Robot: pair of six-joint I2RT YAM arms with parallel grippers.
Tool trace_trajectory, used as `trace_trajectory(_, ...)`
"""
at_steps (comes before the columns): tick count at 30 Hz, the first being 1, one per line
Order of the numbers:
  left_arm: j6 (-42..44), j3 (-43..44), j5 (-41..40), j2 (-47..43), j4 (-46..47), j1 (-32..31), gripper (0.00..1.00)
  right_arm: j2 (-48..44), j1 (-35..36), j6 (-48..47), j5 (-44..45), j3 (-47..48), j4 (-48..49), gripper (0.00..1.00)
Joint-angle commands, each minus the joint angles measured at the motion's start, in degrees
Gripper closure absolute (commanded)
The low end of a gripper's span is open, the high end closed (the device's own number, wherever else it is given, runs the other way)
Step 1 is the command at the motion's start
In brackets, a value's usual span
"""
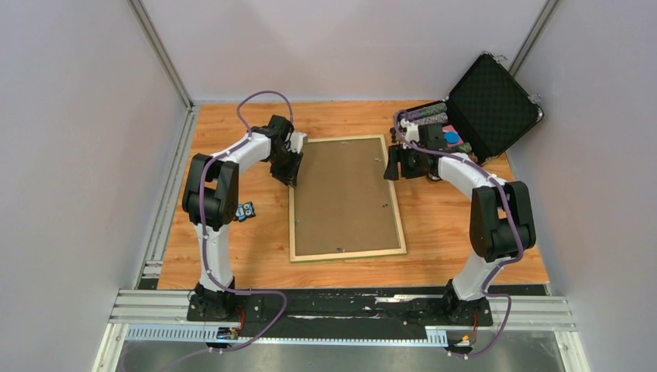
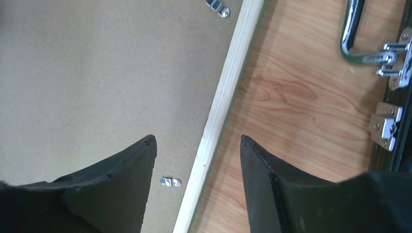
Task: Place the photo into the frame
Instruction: Install the photo frame at the center of the board.
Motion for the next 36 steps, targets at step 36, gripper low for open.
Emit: trace_trajectory(36,7.5,-4.1,3.1,-0.3,-0.7,-0.7,1.0,24.0,3.8,-1.9,11.6,24.9,3.9,0.58)
